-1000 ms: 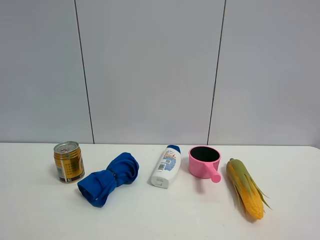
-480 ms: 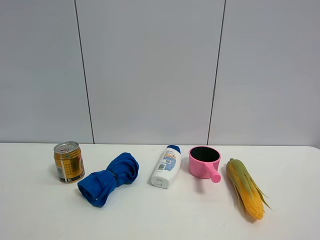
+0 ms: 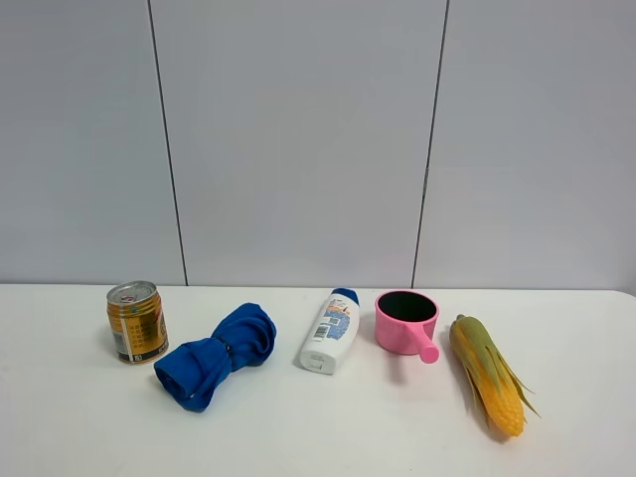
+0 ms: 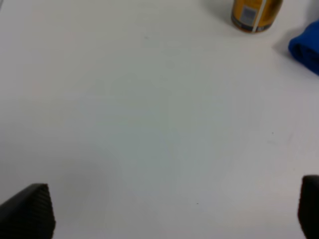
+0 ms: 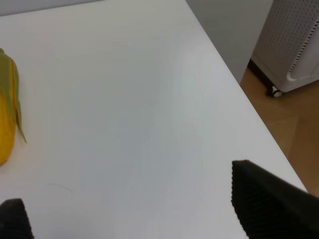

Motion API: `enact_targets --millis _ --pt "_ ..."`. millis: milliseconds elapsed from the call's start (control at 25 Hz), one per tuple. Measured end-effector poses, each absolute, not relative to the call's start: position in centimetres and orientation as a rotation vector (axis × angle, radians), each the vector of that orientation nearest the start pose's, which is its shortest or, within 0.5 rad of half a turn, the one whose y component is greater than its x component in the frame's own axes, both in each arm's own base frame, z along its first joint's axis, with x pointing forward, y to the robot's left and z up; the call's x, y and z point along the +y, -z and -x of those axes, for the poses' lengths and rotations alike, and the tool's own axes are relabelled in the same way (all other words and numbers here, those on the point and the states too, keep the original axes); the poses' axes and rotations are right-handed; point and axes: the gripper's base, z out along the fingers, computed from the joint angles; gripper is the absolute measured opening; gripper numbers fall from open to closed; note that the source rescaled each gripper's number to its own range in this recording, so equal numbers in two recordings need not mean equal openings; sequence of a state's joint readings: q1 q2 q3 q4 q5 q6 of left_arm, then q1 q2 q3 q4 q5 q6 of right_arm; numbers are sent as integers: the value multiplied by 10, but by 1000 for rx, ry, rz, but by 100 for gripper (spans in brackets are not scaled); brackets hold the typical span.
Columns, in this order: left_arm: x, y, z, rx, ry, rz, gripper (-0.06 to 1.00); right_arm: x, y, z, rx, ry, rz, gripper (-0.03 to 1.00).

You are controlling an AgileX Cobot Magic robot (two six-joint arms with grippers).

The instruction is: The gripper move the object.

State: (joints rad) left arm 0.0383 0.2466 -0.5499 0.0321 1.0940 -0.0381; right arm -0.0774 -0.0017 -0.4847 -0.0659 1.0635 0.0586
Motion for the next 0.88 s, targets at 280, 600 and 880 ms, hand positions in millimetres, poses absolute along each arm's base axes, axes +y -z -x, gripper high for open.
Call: enact_targets --millis 280,600,880 --pt "3 -278 -31 2266 -33 84 99 -5 -273 4 2055 91 -143 100" --pt "3 -280 -16 2164 -32 82 99 -5 -273 4 2055 91 -143 100" --pt "2 -281 -1 2070 -32 80 99 -5 -273 4 2055 91 -143 100"
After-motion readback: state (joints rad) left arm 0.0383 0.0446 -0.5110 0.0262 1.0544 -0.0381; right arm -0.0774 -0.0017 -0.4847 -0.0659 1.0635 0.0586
